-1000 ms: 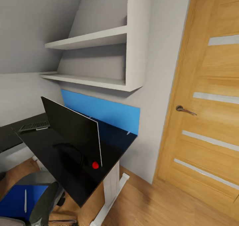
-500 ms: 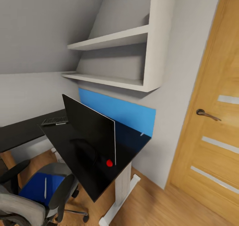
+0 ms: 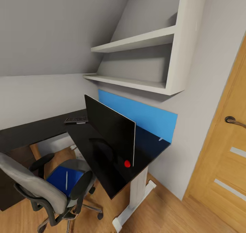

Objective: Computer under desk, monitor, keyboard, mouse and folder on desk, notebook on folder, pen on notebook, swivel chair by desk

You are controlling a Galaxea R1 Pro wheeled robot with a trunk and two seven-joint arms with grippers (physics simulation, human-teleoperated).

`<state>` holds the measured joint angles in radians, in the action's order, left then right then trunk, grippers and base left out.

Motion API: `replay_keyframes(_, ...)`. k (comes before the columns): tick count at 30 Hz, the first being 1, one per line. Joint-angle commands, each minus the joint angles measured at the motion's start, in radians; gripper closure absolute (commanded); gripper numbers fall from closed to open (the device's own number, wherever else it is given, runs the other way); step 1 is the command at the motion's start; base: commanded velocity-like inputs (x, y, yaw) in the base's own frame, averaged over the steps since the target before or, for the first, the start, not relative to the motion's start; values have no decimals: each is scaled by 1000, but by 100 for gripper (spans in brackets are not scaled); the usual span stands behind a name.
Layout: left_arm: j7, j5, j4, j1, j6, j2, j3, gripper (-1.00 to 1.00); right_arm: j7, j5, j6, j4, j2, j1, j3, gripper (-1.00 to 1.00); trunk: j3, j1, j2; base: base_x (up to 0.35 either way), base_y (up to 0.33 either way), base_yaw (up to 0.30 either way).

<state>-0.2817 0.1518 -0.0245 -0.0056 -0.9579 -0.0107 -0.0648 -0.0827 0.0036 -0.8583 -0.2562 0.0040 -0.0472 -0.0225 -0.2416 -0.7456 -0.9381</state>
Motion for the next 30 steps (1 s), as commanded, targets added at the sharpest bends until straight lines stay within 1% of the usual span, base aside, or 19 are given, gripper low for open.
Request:
replay_keyframes(1,1,9,0,-1,-2,0,-7,-100,-2,1,-5,0,1,0,-2,-100,-1,0,-1,-287,0,290)
replay_keyframes(6,0,9,0,-1,-2,0,-7,-100,-2,1,-14,0,2,0,-2,-100,-1,0,-1,-309,-24,290)
replay_keyframes(10,0,10,0,-1,0,0,-7,-100,-2,4,-17,0,2,0,-2,-100,-1,0,-1,-311,-112,290)
replay_keyframes(15,1,9,0,-1,43,0,-9,-100,-2,5,-17,0,2,0,-3,-100,-1,0,-1,-269,-175,291)
replay_keyframes(16,1,9,0,-1,74,0,-10,-100,-2,5,-18,0,2,0,-3,-100,-1,0,-1,-166,-127,291)
replay_keyframes(18,1,10,0,-1,88,0,-9,-100,-2,6,-28,0,3,0,-3,-100,-1,0,-1,-70,-53,291)
replay_keyframes(22,1,11,0,-1,90,0,-8,-100,-2,7,-57,6,3,0,-3,-100,-1,0,-1,-29,-22,291)
replay_keyframes(23,0,11,0,-1,89,0,-7,-100,-2,7,-86,30,5,0,-2,-100,-1,0,-1,-3,-2,291)
replay_keyframes(27,0,11,-1,-1,84,0,-6,-100,-2,7,-111,39,5,0,-2,-100,-1,0,-1,-1,-1,291)
replay_keyframes(30,0,10,0,-1,29,2,-7,-100,-2,7,-122,42,5,0,-2,-100,-1,0,-1,0,0,291)
